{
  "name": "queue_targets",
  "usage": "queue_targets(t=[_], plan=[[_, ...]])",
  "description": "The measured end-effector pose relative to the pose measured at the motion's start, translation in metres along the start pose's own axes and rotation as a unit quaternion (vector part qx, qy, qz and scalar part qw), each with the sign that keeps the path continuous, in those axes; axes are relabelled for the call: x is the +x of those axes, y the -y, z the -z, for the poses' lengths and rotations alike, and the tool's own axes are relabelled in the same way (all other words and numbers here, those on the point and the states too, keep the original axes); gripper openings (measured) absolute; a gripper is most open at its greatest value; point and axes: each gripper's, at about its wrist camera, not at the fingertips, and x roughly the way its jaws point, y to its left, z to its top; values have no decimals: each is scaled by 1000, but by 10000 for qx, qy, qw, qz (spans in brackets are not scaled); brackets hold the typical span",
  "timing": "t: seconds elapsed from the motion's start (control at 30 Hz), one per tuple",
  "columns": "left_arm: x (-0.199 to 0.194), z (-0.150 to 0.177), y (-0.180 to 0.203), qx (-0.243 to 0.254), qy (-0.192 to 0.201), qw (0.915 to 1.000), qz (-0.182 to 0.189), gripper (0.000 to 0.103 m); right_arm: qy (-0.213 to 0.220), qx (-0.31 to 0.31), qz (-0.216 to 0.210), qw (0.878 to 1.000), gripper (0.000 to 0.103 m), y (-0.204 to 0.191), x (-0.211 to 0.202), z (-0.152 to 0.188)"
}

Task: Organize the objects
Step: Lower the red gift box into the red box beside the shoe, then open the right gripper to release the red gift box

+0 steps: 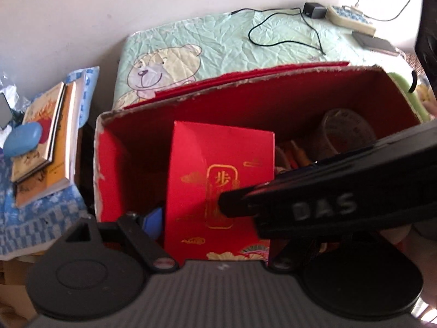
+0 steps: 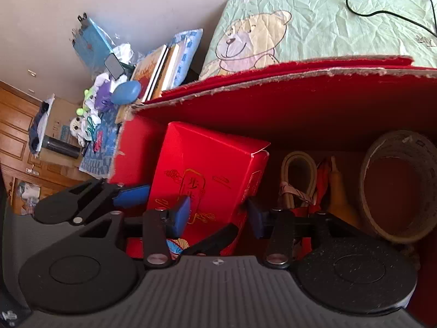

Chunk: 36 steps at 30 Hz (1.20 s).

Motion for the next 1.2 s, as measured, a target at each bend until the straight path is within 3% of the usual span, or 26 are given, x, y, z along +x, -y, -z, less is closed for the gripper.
queue_targets(t=[0.17,0.37,0.87,1.2], plan=[[4,-1,5,37,-62,9998,-167,79,-204,27,182,9996,44,3,2,0],[2,0,7,-67,-196,9998,30,77,-270,30,112,9996,43,6,2,-1],[-7,4,9,-117,-83,9993,-340,77,498,112,529,9973,43,8,-29,11],[-26,11,15,-185,108,9980,-598,78,974,328,793,9915,43,12,-60,37]])
